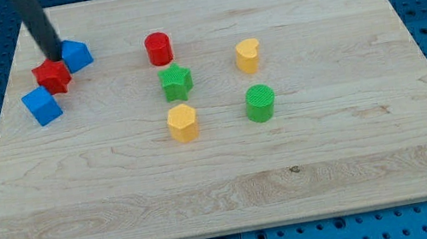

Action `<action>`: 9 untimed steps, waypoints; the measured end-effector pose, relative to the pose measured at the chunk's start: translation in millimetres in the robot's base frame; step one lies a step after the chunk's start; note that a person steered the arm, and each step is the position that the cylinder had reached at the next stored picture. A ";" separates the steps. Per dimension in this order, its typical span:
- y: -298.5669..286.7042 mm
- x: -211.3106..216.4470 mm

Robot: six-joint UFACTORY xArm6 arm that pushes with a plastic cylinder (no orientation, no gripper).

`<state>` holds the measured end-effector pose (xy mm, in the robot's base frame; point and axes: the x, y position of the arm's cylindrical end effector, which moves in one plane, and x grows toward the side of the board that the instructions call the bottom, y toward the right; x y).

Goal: Point your arm to blue cube

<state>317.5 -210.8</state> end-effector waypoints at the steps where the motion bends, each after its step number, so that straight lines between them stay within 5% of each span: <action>1: 48.4 6.2; 3: 84.1 10.6; 8: -94.2 -11.3; 9: -92.4 19.6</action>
<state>337.2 -303.2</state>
